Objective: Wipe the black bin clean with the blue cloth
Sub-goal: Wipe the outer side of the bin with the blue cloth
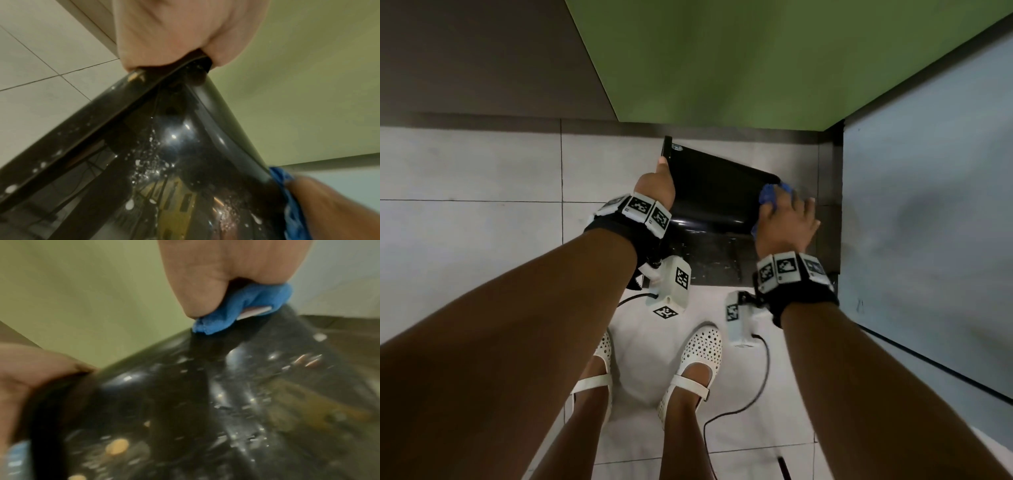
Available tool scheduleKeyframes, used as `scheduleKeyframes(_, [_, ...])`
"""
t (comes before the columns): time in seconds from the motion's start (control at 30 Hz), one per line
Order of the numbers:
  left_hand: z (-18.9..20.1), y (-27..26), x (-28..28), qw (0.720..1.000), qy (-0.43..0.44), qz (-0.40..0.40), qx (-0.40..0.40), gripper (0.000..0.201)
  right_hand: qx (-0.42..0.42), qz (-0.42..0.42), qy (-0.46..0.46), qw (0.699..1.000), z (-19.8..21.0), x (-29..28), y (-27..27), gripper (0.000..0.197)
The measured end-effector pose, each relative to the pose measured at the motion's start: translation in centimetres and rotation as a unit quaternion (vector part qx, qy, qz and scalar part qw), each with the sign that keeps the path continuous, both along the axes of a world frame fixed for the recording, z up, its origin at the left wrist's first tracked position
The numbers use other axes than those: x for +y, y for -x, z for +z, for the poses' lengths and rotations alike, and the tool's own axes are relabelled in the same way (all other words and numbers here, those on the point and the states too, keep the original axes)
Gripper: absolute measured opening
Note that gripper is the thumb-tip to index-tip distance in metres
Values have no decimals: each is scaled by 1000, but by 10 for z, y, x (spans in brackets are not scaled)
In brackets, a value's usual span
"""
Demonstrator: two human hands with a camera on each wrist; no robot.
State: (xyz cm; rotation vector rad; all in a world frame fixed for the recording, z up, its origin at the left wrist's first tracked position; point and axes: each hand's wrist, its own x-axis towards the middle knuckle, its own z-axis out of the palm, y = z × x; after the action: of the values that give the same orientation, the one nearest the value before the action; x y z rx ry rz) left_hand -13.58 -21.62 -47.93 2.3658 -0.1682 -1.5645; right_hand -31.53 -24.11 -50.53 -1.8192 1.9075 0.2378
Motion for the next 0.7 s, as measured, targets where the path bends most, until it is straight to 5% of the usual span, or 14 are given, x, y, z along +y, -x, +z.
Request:
scheduleKeyframes(0.17, [-2,3,0,999,8,-39,-28,63,-103,181,21,978,8,36,-74,45])
scheduleKeyframes(0.33, [-1,1,-3,998,12,-48,-31,62,-156,231,16,960,9,40,-69,48])
scheduleKeyframes(0.53, [3,-2,-14,999,14,-27,-20,64,-75,115,24,990,2,19,-10,49])
scheduleKeyframes(0.7, [-8,0,10,988,141,50,30,69,-73,118,40,989,-1,9,-14,47])
